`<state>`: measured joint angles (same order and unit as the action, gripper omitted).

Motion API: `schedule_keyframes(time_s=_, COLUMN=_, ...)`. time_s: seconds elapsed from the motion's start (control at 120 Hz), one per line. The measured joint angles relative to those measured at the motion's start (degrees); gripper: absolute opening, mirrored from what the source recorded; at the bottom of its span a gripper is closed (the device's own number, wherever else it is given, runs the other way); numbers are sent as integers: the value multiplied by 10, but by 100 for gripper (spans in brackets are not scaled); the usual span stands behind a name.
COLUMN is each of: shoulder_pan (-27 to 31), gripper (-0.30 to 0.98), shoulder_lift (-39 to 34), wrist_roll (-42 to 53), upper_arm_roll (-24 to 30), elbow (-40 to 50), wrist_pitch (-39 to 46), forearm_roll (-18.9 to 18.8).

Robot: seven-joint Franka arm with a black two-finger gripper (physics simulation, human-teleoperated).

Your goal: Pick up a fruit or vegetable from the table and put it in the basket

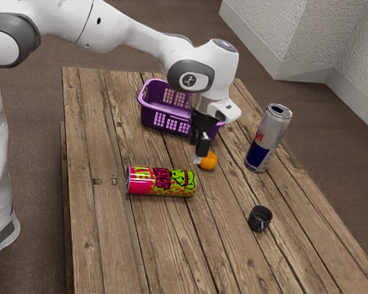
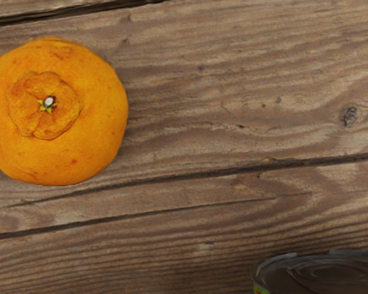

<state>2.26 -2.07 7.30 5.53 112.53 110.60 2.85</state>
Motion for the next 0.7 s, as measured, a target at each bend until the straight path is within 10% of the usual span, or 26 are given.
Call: schedule_keyframes(time_s=0.7, shoulder_pan=21, gripper=66, shoulder_lift=94, wrist_roll=-1, upper_arm_roll=-15, elbow=-72, wrist_pitch=3, forearm_roll=0)
